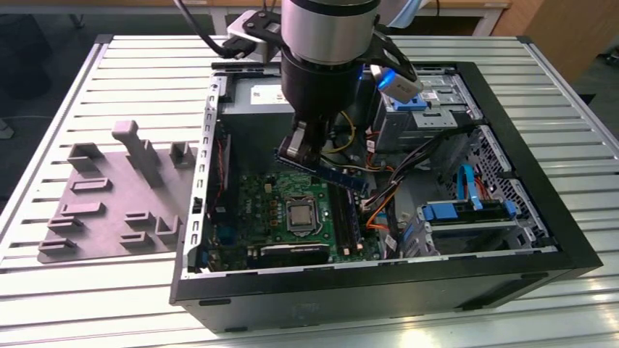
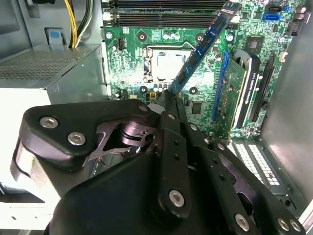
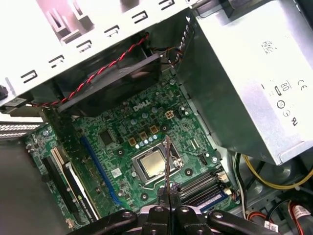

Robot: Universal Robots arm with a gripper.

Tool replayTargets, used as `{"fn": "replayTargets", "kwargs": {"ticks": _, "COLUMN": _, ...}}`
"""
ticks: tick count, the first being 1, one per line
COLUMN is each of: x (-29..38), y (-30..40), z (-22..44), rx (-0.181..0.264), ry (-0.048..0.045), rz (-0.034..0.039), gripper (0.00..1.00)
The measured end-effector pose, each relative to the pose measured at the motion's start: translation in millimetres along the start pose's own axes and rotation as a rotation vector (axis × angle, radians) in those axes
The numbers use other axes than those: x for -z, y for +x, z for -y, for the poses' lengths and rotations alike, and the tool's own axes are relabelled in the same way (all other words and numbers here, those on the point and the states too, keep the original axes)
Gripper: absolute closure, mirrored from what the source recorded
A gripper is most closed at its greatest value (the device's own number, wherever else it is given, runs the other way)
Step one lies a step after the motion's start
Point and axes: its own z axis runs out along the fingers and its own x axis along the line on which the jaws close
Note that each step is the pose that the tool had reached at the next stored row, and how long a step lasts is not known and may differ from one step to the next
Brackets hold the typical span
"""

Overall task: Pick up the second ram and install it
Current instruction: 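Insert the second ram into the second slot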

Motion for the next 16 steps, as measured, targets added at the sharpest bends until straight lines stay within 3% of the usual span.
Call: {"fn": "replayTargets", "kwargs": {"ticks": 16, "x": -0.1, "y": 0.1, "z": 0.0, "rx": -0.102, "ry": 0.0015, "rz": 0.004, "gripper": 0.88}}
